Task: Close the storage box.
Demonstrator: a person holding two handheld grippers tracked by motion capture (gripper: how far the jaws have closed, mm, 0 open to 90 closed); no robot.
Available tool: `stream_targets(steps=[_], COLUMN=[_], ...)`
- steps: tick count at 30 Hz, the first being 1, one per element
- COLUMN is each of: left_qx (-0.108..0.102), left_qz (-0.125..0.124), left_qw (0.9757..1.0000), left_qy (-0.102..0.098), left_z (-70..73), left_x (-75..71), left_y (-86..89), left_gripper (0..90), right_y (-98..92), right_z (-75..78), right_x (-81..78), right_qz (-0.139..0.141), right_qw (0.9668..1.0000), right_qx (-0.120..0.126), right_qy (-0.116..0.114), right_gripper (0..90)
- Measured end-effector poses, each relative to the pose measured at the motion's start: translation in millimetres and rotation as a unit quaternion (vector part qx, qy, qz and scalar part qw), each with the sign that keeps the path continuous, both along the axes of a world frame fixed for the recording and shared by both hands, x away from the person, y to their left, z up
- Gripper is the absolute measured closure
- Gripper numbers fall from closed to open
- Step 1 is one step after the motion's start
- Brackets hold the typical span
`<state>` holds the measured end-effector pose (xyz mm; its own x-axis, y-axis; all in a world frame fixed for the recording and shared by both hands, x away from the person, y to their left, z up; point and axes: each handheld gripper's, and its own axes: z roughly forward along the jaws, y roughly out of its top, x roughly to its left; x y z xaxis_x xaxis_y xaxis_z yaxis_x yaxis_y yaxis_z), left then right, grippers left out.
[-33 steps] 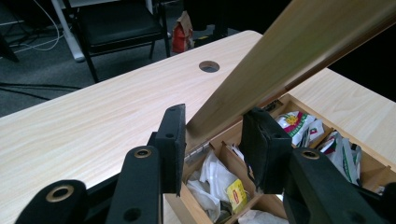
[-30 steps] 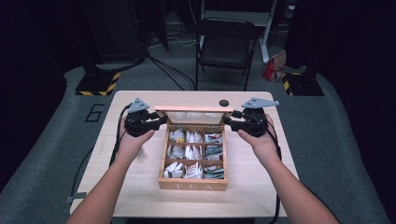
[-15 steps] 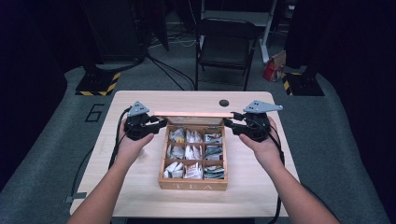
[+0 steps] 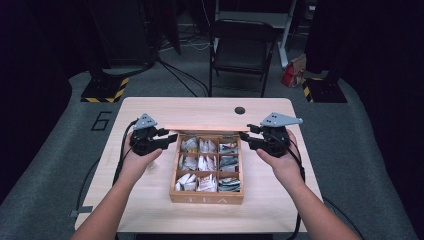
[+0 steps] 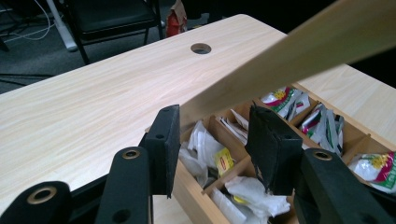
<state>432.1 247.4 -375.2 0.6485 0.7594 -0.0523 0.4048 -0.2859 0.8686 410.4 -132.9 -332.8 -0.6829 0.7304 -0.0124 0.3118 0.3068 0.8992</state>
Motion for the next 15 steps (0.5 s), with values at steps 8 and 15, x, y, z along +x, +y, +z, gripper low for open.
stream_targets(steps=[8,15], left_qx=[-0.004,-0.002], left_qz=[-0.007,-0.015], left_qw=[0.9999,0.9998], left_qy=[-0.007,-0.013], left_z=[2.9,7.1], left_x=[-20.7,-36.1], left_y=[7.0,8.6], left_gripper=[52.1,51.8], right_y=[0.4,-0.5], right_z=[-6.2,-14.5], right_x=[-9.0,-18.2], right_qz=[-0.002,0.002], right_qw=[1.0000,0.9999], right_qx=[0.002,-0.003], right_qy=[-0.002,-0.014], right_gripper=[57.9,57.6])
